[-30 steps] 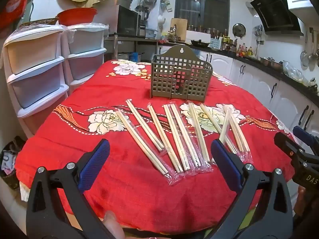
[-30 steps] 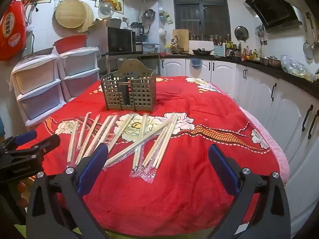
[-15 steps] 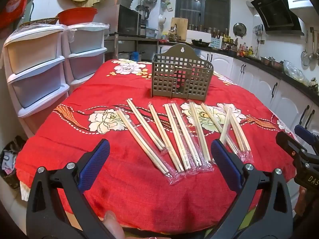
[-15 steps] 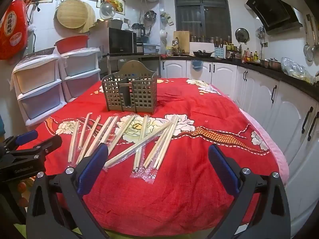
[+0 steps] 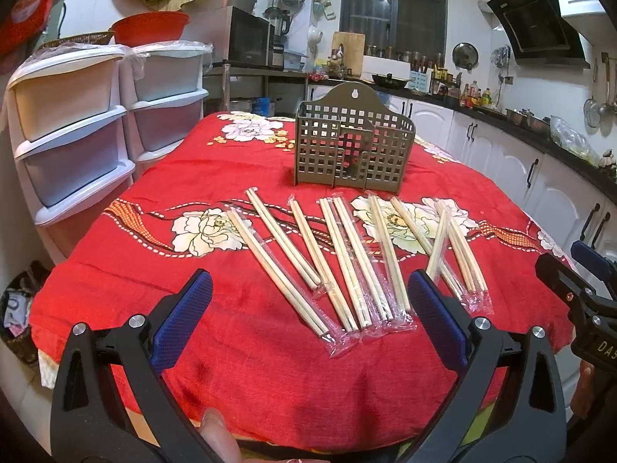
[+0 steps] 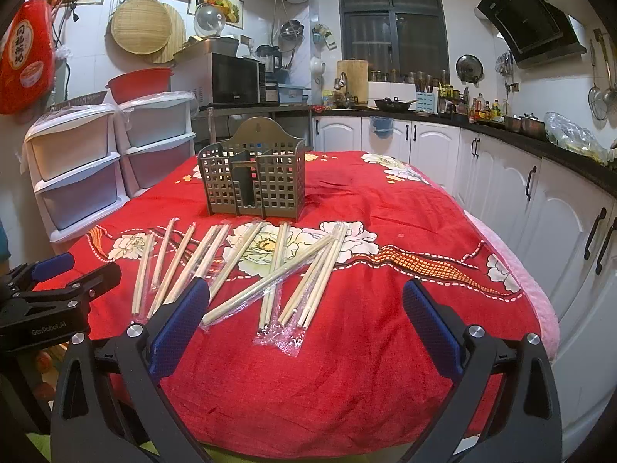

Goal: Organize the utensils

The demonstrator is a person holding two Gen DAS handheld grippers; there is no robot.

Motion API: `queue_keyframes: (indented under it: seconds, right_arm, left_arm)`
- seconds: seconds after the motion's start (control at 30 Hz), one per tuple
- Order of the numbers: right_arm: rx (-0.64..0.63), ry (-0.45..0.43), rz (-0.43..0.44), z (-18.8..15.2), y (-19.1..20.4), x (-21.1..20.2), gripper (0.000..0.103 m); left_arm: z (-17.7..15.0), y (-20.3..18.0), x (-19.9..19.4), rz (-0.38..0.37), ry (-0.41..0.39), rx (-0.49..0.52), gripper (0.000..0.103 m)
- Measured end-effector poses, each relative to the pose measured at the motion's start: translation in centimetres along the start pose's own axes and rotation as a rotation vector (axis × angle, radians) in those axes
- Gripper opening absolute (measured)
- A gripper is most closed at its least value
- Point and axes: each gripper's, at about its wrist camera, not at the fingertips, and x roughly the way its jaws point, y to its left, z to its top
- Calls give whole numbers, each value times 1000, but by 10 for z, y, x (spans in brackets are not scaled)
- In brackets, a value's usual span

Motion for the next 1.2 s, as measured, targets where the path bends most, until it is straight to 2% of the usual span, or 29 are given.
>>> queue_keyframes:
  seconds: [1.2]
  right_arm:
    - [-5,11,3,-5,1,4,97]
  left_arm:
    - [-3,-4,2,2,10,-4,93]
